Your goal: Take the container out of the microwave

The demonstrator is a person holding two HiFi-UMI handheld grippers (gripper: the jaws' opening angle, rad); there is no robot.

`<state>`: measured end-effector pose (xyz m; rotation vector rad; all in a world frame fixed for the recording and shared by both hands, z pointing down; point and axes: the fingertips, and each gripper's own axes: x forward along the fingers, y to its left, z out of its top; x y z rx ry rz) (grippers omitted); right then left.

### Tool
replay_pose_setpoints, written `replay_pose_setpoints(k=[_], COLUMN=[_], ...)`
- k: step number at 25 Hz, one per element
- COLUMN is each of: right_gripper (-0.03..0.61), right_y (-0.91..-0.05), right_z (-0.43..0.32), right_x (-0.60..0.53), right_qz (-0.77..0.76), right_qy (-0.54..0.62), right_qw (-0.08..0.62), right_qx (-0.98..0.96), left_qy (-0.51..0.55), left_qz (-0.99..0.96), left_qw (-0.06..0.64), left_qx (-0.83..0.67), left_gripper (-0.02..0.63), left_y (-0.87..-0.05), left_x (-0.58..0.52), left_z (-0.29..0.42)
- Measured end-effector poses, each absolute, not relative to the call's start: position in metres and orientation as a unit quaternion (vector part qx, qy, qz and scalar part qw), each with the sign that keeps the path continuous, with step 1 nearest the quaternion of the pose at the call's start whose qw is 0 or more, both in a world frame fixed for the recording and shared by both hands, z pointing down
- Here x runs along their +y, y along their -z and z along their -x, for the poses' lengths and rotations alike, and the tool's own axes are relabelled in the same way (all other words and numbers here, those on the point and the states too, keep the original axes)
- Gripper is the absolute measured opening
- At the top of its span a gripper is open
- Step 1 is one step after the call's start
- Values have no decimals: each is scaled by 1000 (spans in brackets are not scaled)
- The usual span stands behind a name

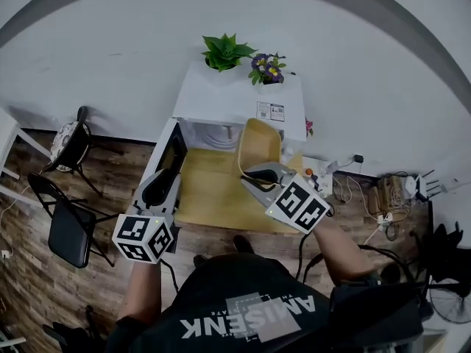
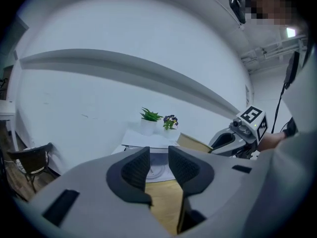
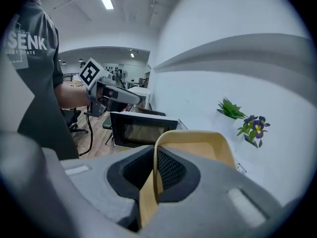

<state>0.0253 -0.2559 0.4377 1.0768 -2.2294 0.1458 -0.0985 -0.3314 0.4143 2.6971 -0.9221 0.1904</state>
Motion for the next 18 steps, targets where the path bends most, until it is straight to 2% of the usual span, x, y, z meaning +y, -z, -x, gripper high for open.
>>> replay_pose_setpoints(k=[9, 18], right_gripper=[23, 22], right_y=[-396, -389], right_z=[-48, -52], right_x=[-255, -261], right_qz=[-423, -410], right_qy=[-18, 1], right_qw=[323, 328], right_qx=[-847, -851], left_qy=[-59, -53], left_qz=[-933, -928], left_qw=[110, 108], left_qx=[-338, -352], left_gripper=[115, 115], left_y=[-395, -388], left_x=[-341, -342], left_z=[92, 91])
